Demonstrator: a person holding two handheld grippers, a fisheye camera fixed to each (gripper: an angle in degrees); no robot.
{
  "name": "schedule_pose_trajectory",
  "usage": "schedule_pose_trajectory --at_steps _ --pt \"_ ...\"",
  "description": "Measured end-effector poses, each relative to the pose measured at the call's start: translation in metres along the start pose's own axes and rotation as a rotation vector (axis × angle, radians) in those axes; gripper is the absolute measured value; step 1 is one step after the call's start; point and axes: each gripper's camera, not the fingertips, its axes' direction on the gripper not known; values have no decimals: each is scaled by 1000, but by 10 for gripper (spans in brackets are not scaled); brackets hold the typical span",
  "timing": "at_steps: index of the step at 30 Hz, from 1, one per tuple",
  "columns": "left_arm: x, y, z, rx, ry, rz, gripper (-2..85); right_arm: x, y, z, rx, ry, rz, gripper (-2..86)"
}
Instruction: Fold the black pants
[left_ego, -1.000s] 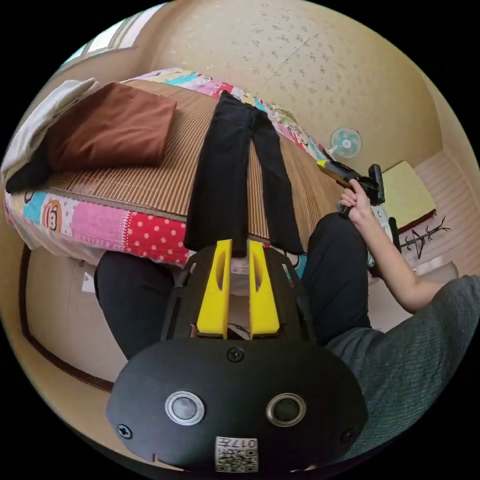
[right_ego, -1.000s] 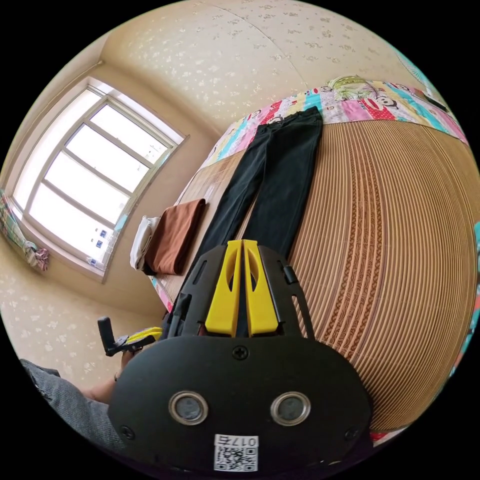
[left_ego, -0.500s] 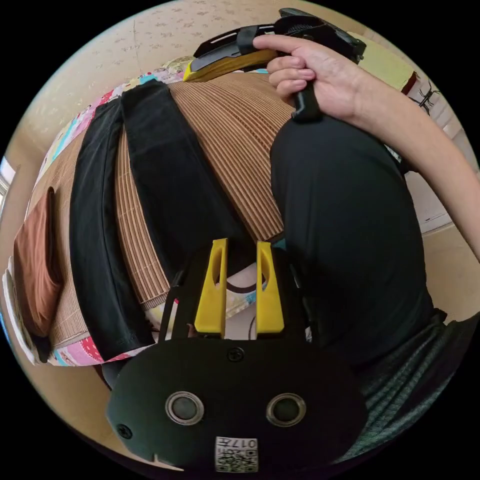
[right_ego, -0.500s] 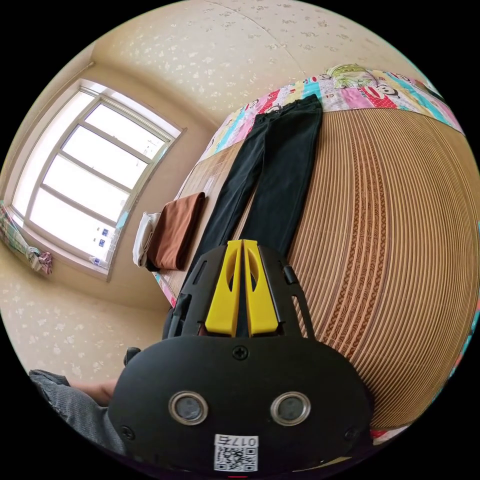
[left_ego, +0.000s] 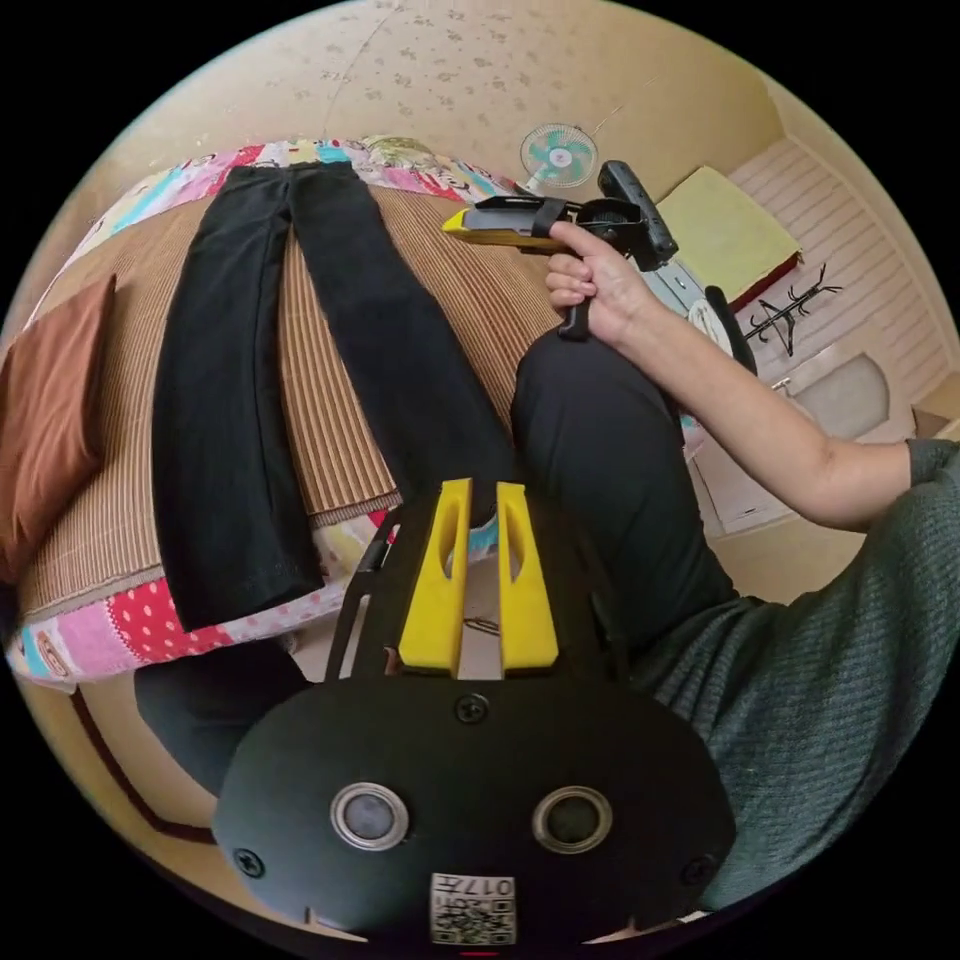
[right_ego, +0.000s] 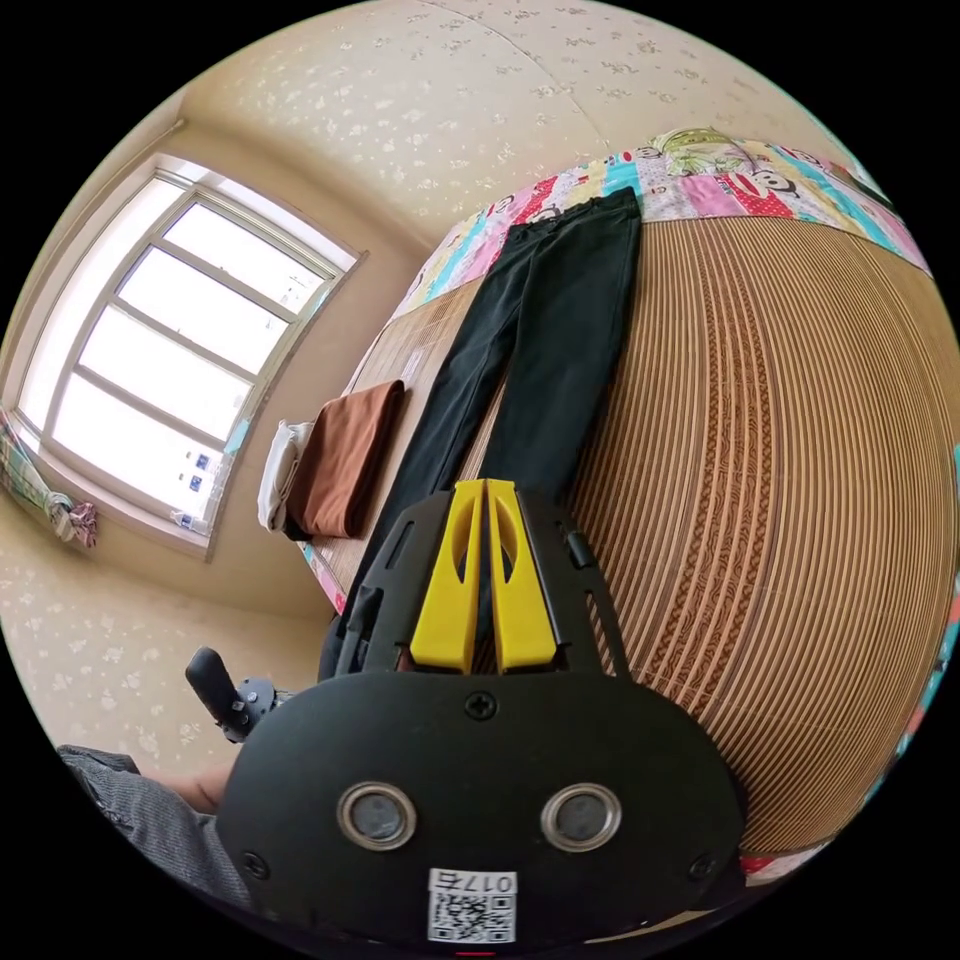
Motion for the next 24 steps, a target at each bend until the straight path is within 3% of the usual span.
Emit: schedule_pose_trajectory --at_steps 2,6,8,13,14,19,24 --pt "-26 18 -33 165 -76 -135 71 0 2 -2 -10 -8 -3 12" --pt "-90 46 -69 264 -255 -491 119 2 4 -4 -48 -7 1 16" --pt "-115 70 -87 401 -390 -643 122 3 6 -7 -44 1 8 17" --pt "-169 53 -44 179 -183 -712 83 3 10 -12 -53 10 15 19" --pt "-165 56 -43 206 -230 -700 31 2 11 -13 -56 14 13 19" --pt "-160 76 -57 273 -152 -636 13 1 16 -19 -59 22 23 12" --pt "-171 103 -80 273 -212 -672 14 5 22 -32 -29 -17 28 7"
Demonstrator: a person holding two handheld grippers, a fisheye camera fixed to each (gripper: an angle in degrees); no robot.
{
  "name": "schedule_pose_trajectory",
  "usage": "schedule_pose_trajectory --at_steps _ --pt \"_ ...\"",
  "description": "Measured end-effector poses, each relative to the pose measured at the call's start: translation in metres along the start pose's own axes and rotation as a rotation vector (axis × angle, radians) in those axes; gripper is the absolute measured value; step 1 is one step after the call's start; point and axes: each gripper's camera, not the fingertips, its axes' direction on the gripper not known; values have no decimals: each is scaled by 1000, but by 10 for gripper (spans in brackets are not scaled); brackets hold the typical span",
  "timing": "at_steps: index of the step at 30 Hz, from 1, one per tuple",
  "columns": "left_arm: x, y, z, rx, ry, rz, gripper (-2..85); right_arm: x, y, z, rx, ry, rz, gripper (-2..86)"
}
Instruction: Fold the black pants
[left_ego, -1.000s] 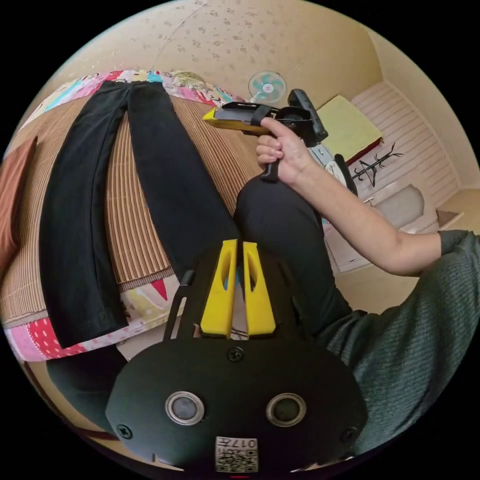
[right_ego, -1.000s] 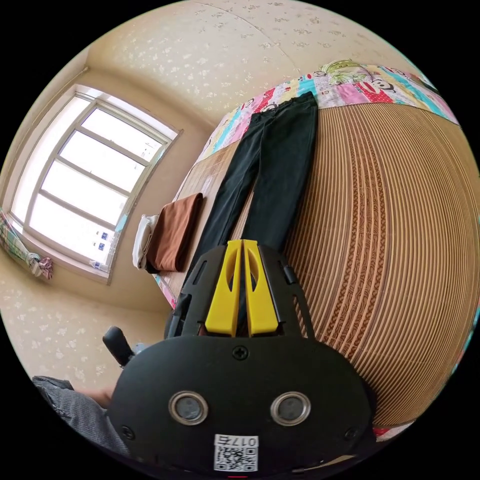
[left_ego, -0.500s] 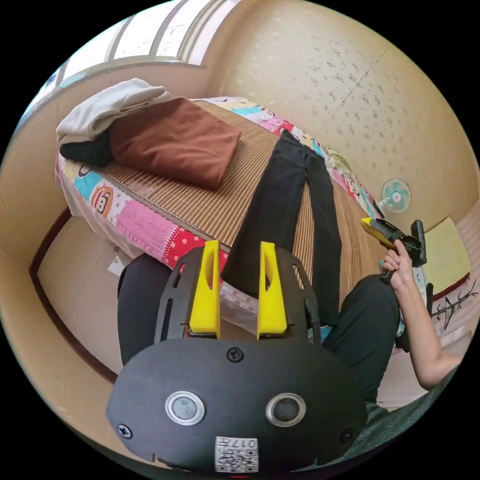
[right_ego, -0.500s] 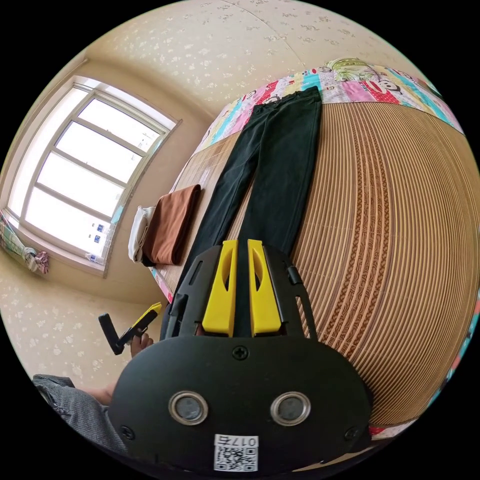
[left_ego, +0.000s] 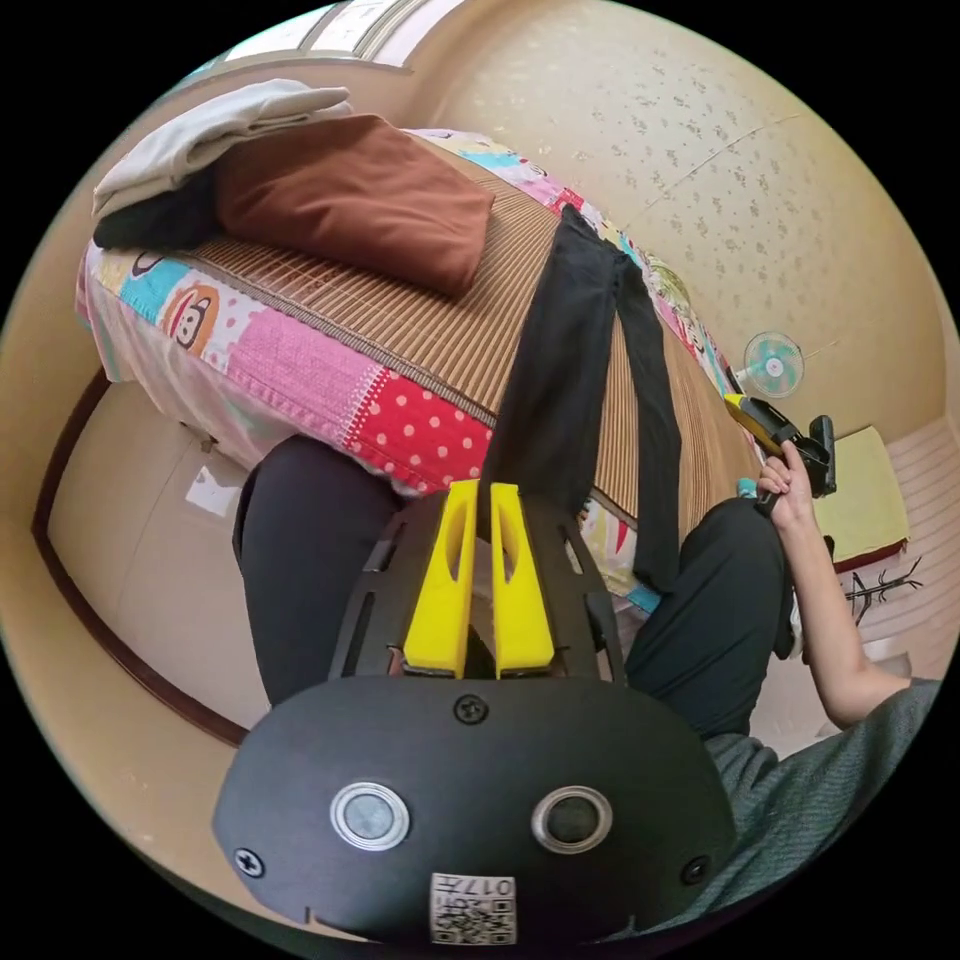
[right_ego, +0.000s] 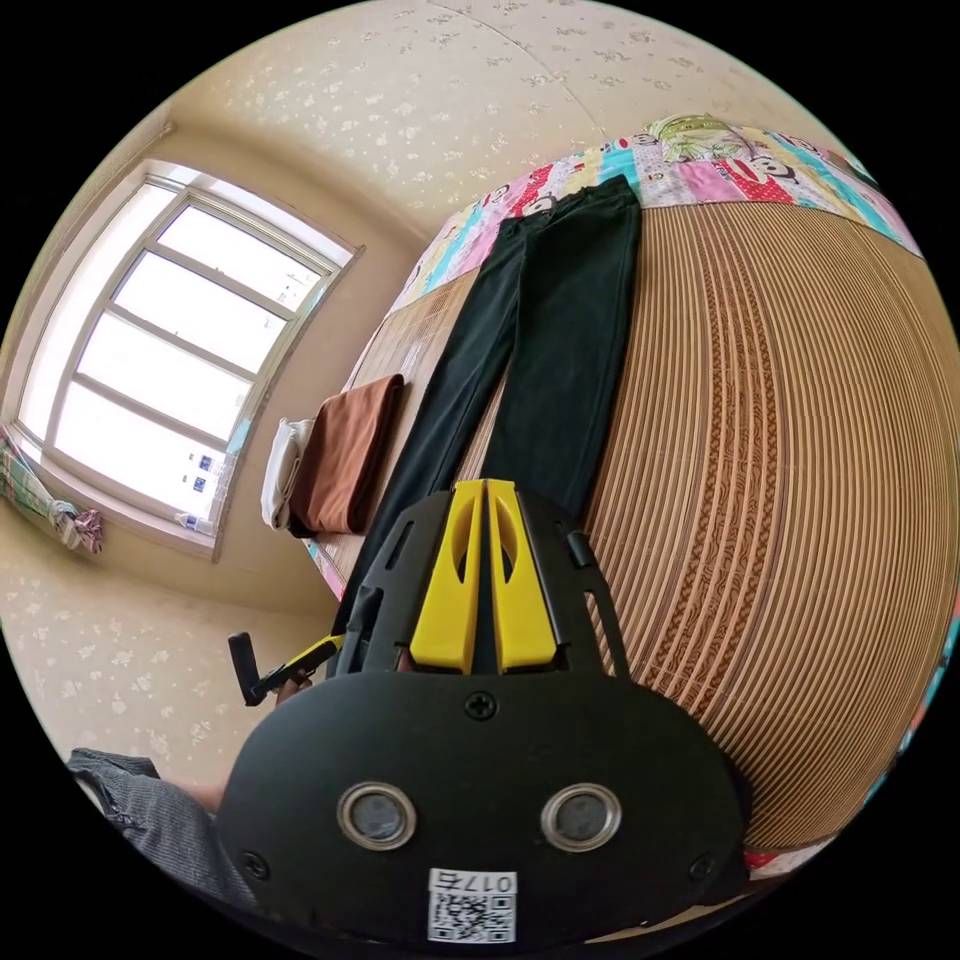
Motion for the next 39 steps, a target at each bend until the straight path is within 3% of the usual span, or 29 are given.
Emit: schedule_pose_trajectory --at_steps 6,10,13,15,20,23,28,31,35,39 --pt "-17 23 -41 100 -158 -90 50 -4 2 -1 -16 21 1 7" --pt "43 27 -56 159 -27 184 87 -6 4 -3 -14 24 -7 6" --pt "121 18 -14 -8 152 485 94 -4 3 1 -43 26 10 5" --pt "162 18 22 -126 173 587 95 -4 3 1 -56 36 17 5" --pt "172 17 109 -350 153 351 108 -11 11 -12 -19 25 -12 5" --pt "177 26 107 -315 59 405 51 -9 17 -24 18 -17 -19 5" --pt "154 31 78 -356 160 383 24 1 16 -27 19 -49 13 5" --pt "133 40 46 -337 123 362 29 -2 15 -22 -6 -25 8 4" --pt "91 49 28 -338 -72 251 70 -14 17 -18 -6 18 -38 3" --pt "97 60 7 -222 -14 272 107 -11 16 -15 -20 26 -27 4"
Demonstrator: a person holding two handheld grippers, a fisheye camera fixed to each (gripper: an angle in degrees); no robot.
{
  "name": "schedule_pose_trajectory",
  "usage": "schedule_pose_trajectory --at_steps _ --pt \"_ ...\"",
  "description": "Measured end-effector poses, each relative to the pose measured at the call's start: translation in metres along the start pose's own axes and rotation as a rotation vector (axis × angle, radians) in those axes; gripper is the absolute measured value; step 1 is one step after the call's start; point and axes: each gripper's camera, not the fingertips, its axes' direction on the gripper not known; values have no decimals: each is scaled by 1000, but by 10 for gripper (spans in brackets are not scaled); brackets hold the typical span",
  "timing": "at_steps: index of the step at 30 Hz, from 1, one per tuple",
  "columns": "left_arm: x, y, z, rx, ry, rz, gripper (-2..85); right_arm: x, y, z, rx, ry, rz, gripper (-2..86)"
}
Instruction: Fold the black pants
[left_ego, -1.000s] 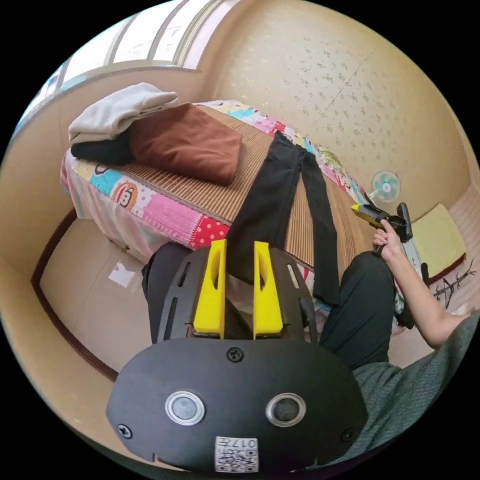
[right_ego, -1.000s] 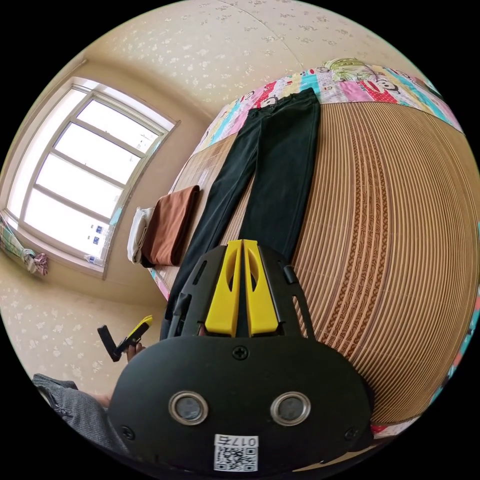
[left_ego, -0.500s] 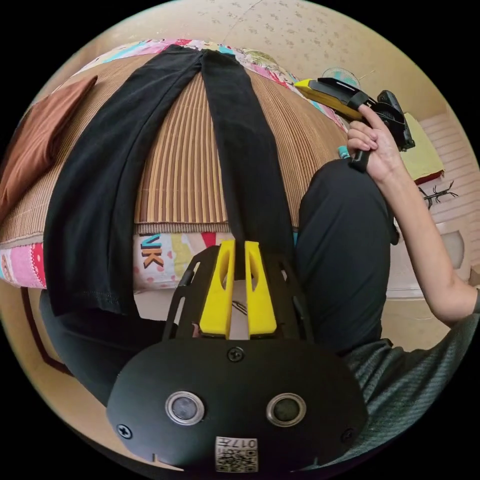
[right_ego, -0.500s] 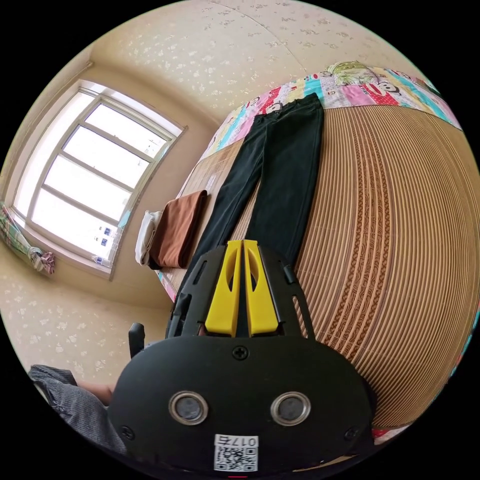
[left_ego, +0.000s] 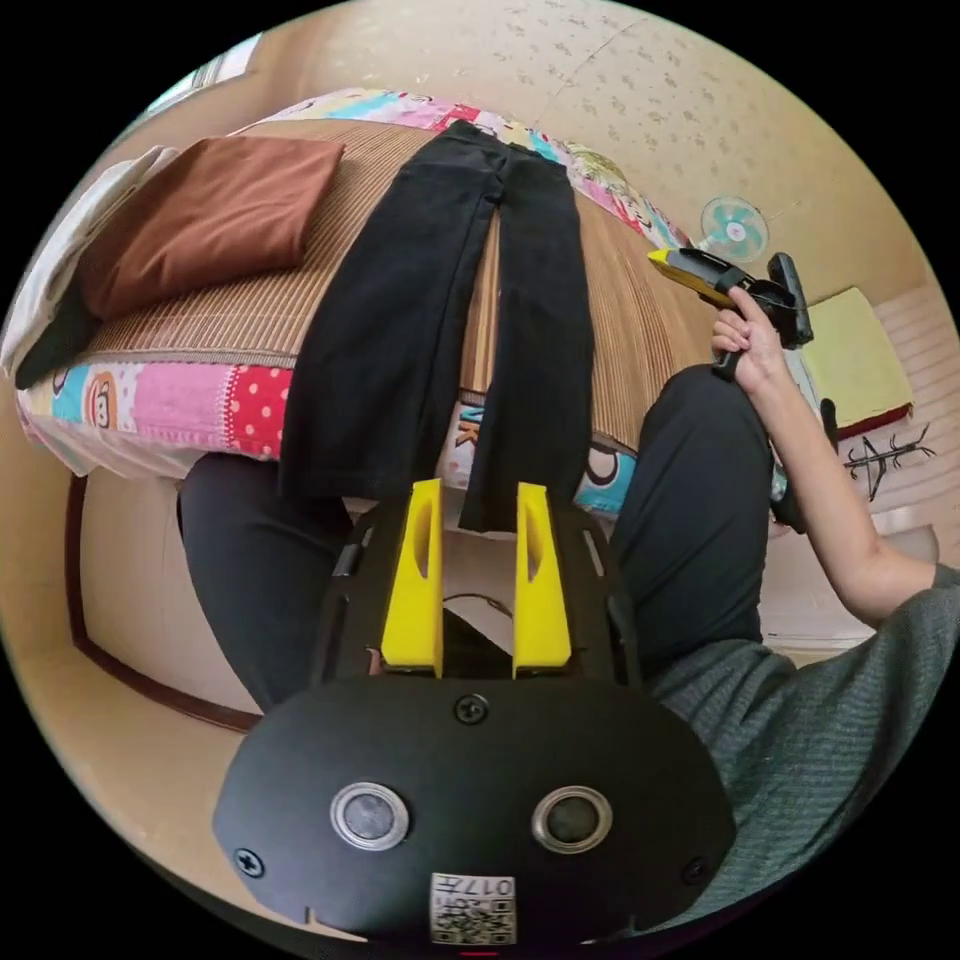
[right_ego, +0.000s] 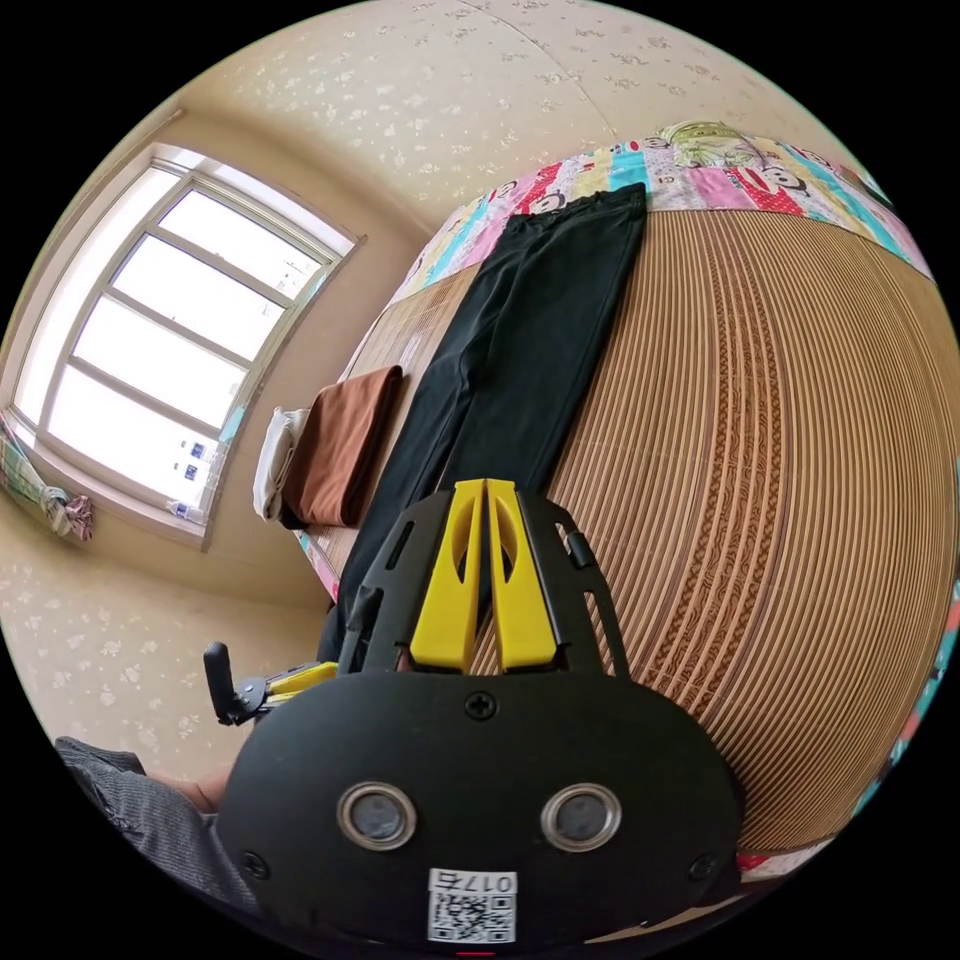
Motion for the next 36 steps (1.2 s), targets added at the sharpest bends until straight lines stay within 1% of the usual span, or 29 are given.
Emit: schedule_pose_trajectory --at_steps 1,2,3,4,5,6,8,12,13,19,22,24,25,26,27,29,31,32,34,36 --pt "19 -4 4 -5 63 87 95 1 0 0 -2 -1 3 4" --pt "42 -12 19 -78 142 195 85 3 0 0 -4 -5 8 4" --pt "54 -16 28 -128 162 231 82 5 0 -1 -2 -9 12 4" --pt "75 -22 45 -191 143 272 90 6 0 -2 -1 -11 15 4" --pt "94 -25 60 -209 59 280 112 8 0 -3 2 -15 19 4" --pt "103 -26 67 -217 14 286 119 9 0 -4 6 -19 22 4" --pt "129 -30 101 -289 -123 318 135 11 1 -7 11 -23 24 4" --pt "143 -34 132 -323 -264 322 116 16 3 -13 26 -34 23 4" --pt "146 -35 137 -332 -329 340 103 16 3 -13 27 -36 23 4" --pt "159 -31 148 -379 -430 448 81 25 -1 -9 -4 -24 35 5" --pt "153 -28 140 -377 -440 495 43 26 -2 -10 -7 -12 28 6" --pt "143 -27 124 -370 -379 514 19 29 0 -16 10 -12 22 8" --pt "133 -28 110 -352 -298 507 11 30 1 -18 15 -16 21 9" --pt "122 -28 91 -314 -177 495 7 32 2 -21 25 -25 19 12" --pt "115 -28 81 -289 -105 486 4 36 2 -24 32 -36 20 14" --pt "85 -31 42 -176 209 429 1 41 1 -26 33 -50 21 22" --pt "62 -33 20 -100 366 377 0 45 -1 -25 16 -61 17 41" --pt "50 -34 11 -63 421 349 -1 46 -4 -22 -8 -69 9 72" --pt "37 -34 2 -36 456 317 -1 47 -10 -14 -65 -87 -16 119" --pt "30 -34 -3 -23 475 295 0 47 -19 -3 -193 -131 -44 158"
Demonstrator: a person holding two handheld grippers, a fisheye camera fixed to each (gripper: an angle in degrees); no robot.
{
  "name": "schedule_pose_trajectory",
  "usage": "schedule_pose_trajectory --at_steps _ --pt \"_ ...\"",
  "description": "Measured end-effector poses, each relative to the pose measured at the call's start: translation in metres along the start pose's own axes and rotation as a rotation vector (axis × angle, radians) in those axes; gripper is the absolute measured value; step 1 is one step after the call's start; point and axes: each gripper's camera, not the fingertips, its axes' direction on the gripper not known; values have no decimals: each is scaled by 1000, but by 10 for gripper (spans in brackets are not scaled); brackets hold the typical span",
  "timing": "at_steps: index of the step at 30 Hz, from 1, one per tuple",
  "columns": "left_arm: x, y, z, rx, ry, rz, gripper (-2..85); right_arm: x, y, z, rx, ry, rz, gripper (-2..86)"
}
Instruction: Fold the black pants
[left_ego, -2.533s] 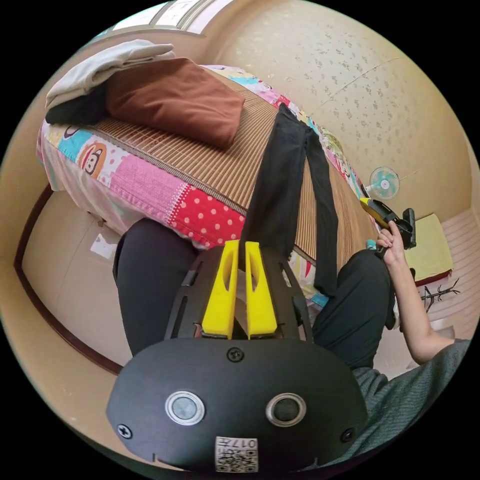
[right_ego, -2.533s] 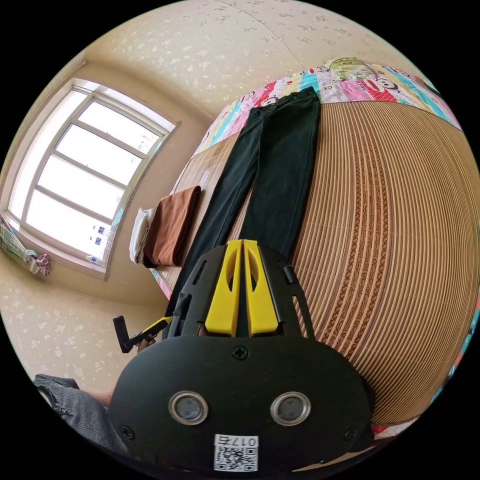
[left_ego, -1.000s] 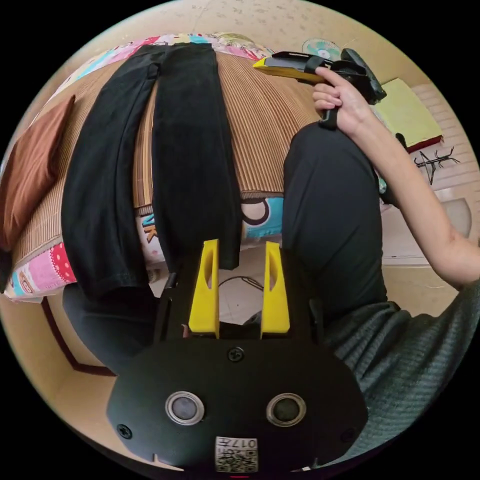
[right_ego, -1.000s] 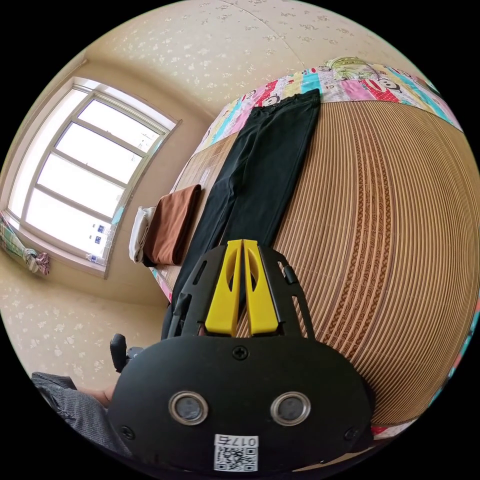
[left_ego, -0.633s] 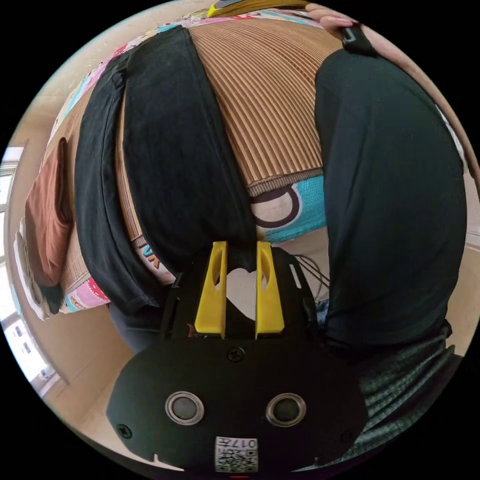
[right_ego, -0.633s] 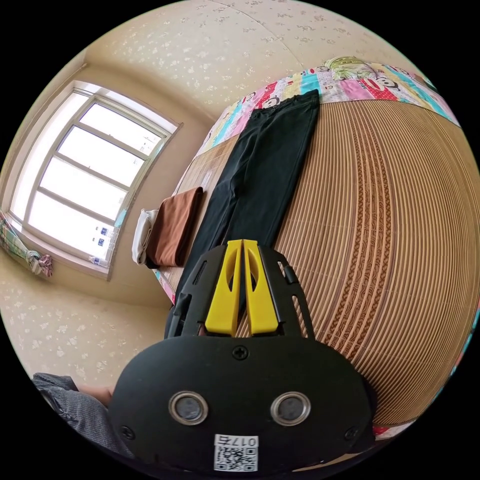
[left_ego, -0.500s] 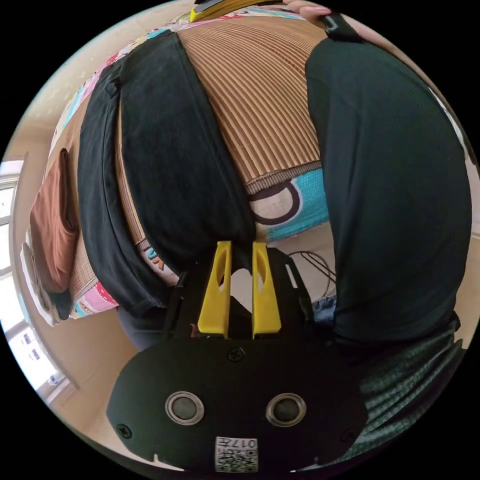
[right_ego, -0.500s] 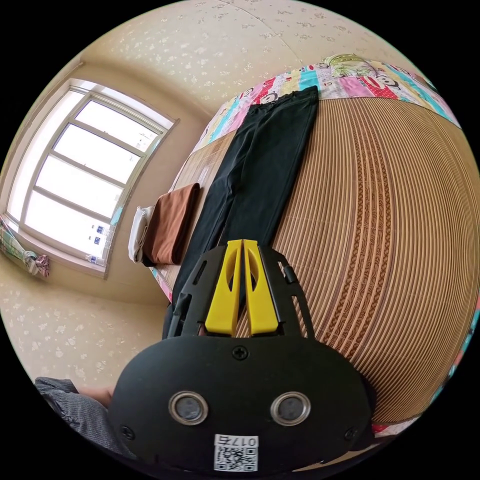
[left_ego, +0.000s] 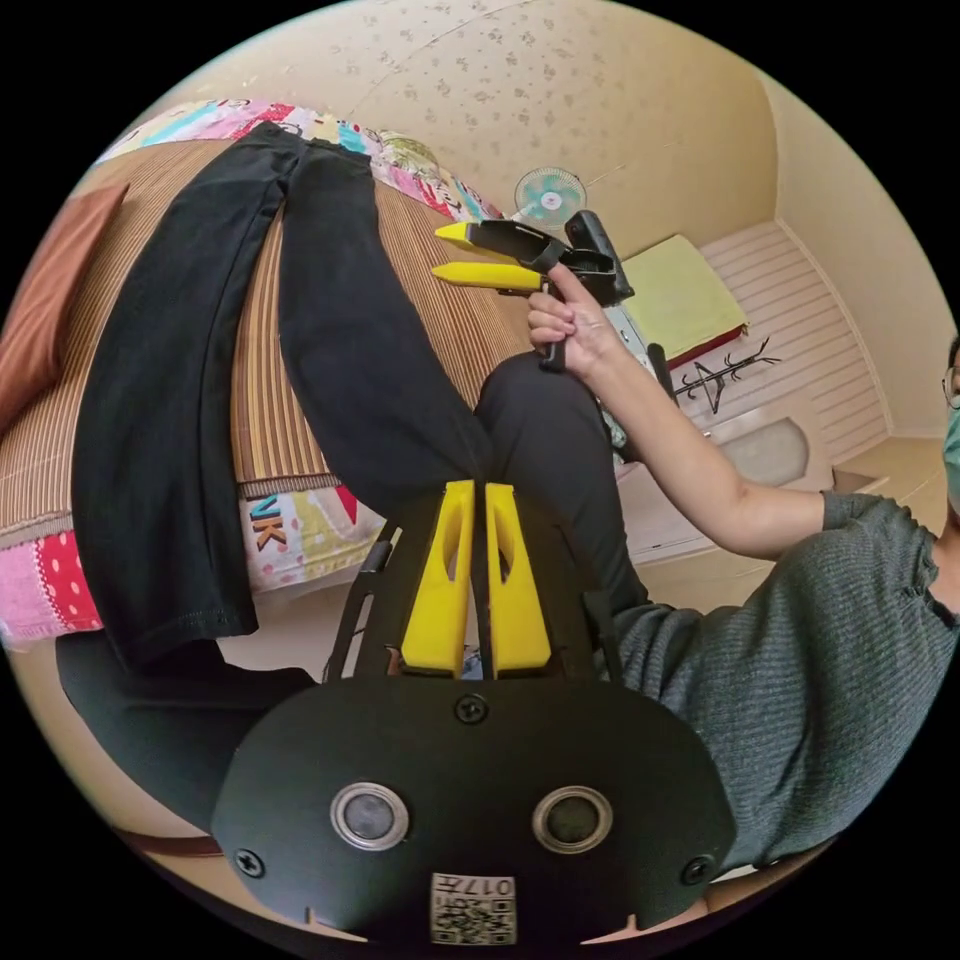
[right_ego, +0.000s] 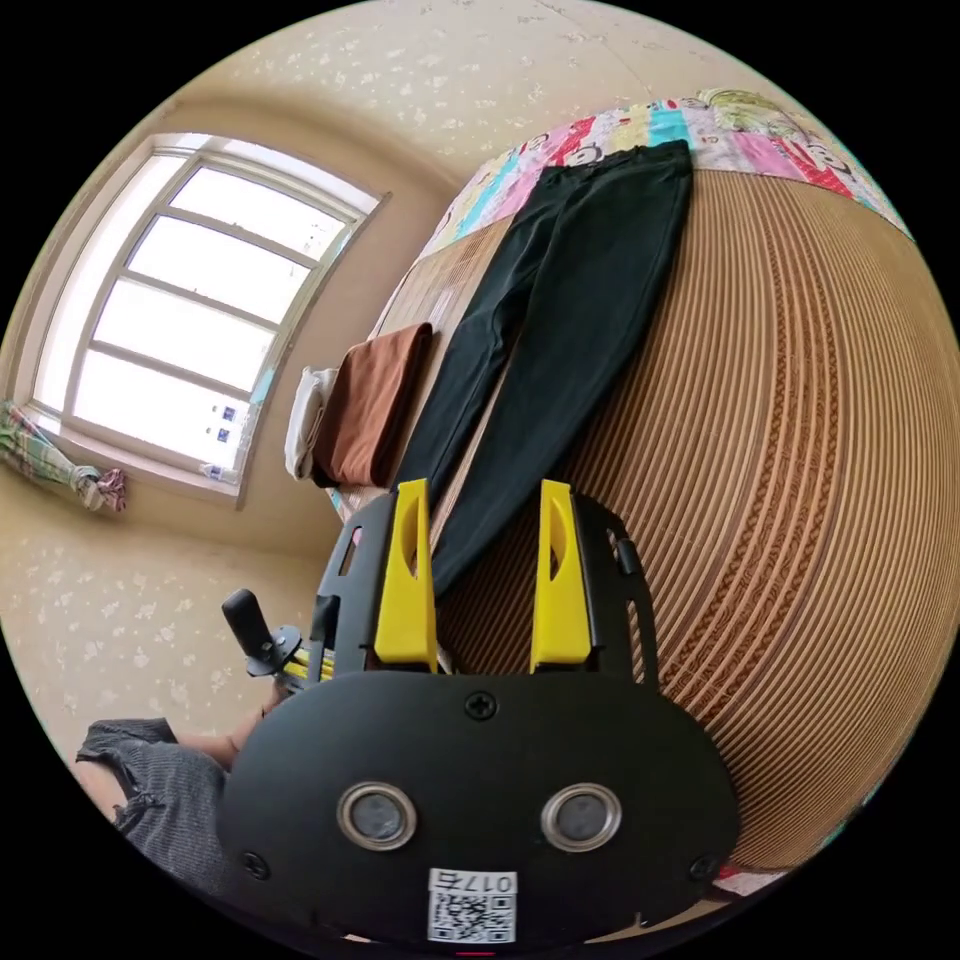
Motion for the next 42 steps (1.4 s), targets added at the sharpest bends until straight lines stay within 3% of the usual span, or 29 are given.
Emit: schedule_pose_trajectory --at_steps 4,6,8,12,18,25,30,33,34,39,42 --pt "5 2 -11 37 3 -1 1 -12 15 17 -139 -140 33 168" --pt "9 1 -15 49 -8 10 3 -21 37 47 -276 -34 119 169" --pt "12 -1 -19 58 -11 6 6 -30 55 58 -266 -14 140 154" --pt "14 -5 -22 50 -46 -11 23 -43 77 79 -297 -282 150 60" --pt "23 -7 -41 49 -101 -98 133 -49 78 90 -326 -85 164 24" --pt "71 -40 3 -38 -448 -95 184 -66 60 94 -314 -33 135 19" --pt "85 -64 40 -47 -590 -122 171 -73 44 95 -316 -65 139 22" --pt "79 -70 44 -32 -656 -184 94 -70 39 91 -321 -56 127 24" --pt "79 -71 41 -26 -637 -169 41 -68 38 89 -319 -55 120 24" --pt "86 -67 11 25 -471 -74 19 -28 28 53 -396 -227 91 38" --pt "92 -69 -8 32 -394 -27 10 15 5 -18 -232 -290 127 54"
